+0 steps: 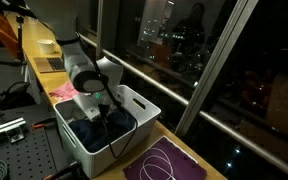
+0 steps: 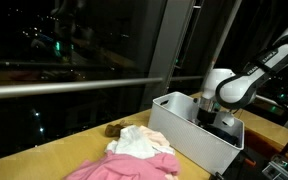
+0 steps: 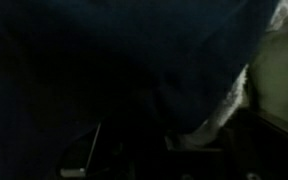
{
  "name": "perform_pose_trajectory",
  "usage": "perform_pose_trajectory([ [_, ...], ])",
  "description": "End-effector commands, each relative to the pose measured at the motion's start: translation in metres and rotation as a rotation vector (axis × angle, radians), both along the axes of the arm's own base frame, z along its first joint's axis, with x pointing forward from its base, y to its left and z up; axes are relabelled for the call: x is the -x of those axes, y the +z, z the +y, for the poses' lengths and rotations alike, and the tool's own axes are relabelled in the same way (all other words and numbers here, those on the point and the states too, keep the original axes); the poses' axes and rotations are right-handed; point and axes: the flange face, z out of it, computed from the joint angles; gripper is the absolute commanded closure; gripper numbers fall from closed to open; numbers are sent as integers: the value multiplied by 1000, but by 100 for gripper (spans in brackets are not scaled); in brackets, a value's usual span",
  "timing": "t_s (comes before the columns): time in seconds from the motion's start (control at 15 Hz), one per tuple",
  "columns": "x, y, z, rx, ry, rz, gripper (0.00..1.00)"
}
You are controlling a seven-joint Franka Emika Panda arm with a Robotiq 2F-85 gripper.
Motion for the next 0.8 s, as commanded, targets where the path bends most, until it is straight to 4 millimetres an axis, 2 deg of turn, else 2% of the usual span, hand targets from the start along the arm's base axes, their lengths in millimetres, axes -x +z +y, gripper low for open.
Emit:
perform_pose_trajectory([
  [0.0,6,36,-7,-21,-19,-3,100],
  [0.2,6,68,-15,-23,-39,-12,100],
  [0.4,4,112,-27,-39,-60,-33,100],
  [0.73,-8,224,-42,-17,-59,-127,100],
])
